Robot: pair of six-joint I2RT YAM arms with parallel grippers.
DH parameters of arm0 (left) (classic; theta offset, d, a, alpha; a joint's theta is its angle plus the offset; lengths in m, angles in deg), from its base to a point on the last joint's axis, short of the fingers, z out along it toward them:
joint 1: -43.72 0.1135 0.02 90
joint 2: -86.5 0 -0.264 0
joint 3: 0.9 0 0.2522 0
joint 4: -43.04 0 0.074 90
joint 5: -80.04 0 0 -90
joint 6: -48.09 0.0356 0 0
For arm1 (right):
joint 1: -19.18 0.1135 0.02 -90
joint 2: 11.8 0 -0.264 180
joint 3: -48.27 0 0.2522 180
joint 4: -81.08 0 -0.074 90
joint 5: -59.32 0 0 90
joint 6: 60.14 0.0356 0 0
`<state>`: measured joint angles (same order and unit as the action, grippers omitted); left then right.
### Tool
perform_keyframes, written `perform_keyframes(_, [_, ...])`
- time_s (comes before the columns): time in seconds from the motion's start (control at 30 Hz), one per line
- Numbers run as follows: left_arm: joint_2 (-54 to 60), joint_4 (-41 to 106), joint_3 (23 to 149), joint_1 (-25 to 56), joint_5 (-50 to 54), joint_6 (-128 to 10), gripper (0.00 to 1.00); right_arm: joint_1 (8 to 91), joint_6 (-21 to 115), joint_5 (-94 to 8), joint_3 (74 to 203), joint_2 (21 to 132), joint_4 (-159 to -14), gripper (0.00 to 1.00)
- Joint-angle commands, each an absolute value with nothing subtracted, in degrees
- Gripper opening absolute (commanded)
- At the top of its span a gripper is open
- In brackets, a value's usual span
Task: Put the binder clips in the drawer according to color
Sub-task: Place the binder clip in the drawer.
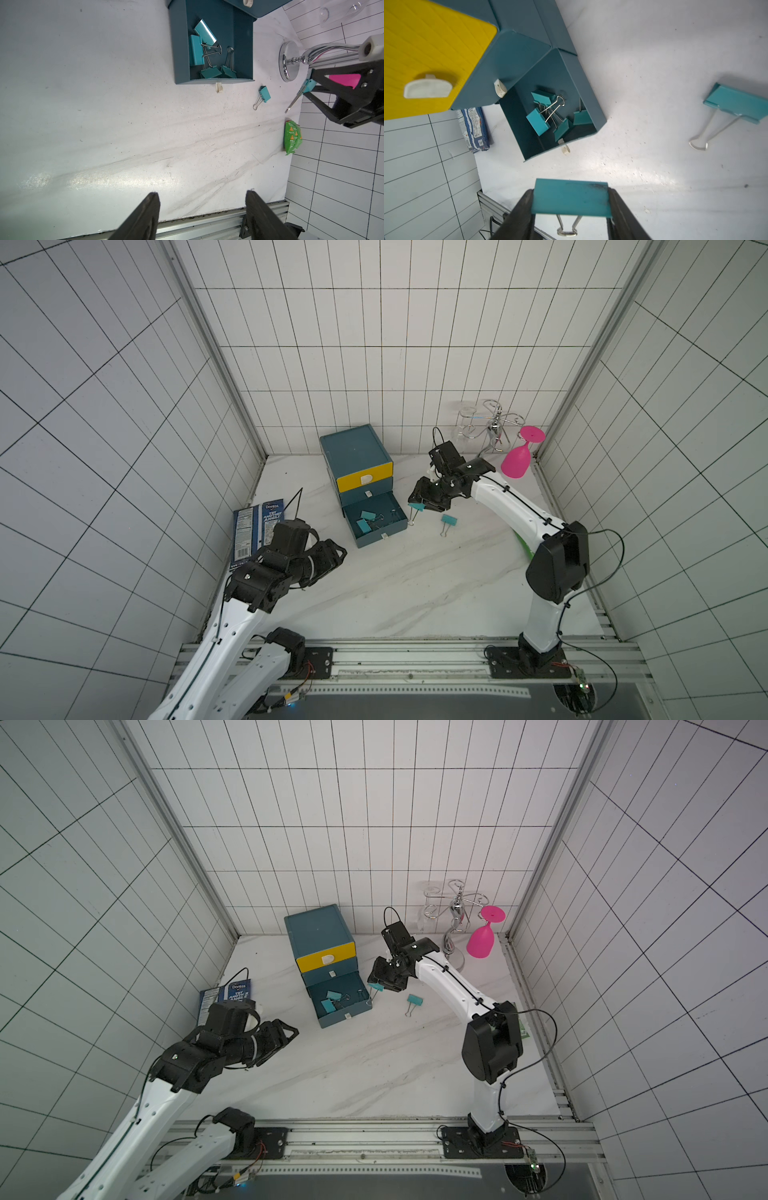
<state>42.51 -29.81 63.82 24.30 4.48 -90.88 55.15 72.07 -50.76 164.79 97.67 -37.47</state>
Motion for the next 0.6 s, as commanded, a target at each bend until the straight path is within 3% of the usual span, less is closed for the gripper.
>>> perform_keyframes(0.0, [43.3,-30.5,63.3,24.6,5.2,-89.5,0.69,54.9,75.9,-54.4,168.6,101.3,-39.5,0.42])
perform_keyframes(0.57, [45.8,-33.5,63.7,26.4,5.3,-88.0,0.70,55.3,80.3,-58.2,180.7,114.8,-42.8,0.48])
